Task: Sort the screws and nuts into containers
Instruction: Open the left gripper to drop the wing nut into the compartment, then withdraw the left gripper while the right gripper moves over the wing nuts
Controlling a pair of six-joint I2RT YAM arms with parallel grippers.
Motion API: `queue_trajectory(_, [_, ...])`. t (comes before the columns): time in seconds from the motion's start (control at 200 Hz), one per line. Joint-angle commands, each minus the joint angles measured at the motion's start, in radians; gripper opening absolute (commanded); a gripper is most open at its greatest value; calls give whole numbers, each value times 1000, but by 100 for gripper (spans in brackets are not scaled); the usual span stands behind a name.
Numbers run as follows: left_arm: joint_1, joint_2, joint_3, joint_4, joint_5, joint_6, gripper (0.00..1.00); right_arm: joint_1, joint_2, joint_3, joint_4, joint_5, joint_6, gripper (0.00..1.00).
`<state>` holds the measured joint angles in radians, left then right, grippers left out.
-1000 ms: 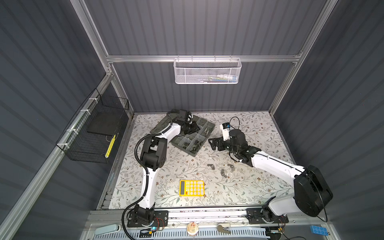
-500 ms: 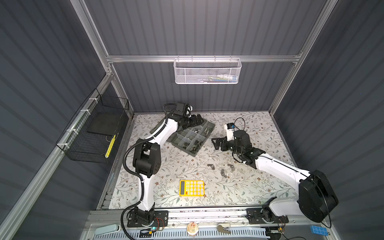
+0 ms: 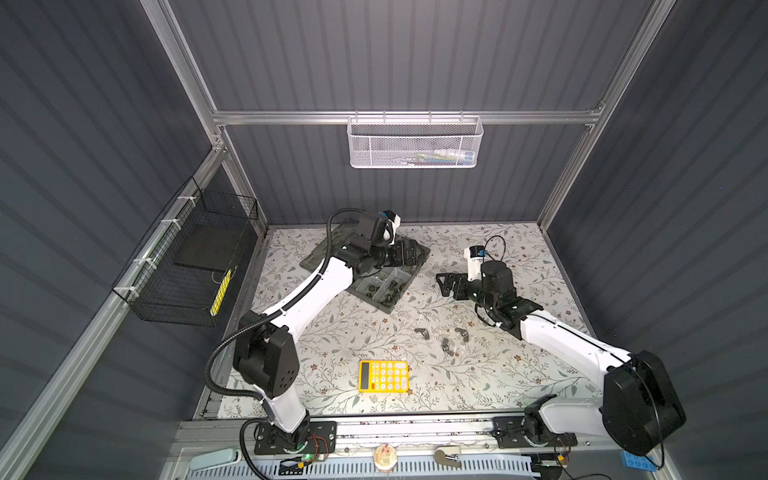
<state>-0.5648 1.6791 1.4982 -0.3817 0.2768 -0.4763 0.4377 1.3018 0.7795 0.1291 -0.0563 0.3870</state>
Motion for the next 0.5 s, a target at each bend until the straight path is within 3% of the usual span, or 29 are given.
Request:
queue_trajectory(0.0, [-15,-68,-108,86,9,-8,100,-8,-53,-3,-132,67,2,99])
queue_trajectory(0.255, [-87,-117,-308,269,17,-21,100,-18,-130,-23,-387,149,-3,99])
queue_trajectory(0.495, [-193,-75,-423,437,3,-9,100,-21,-123,-92,-474,129,34,99])
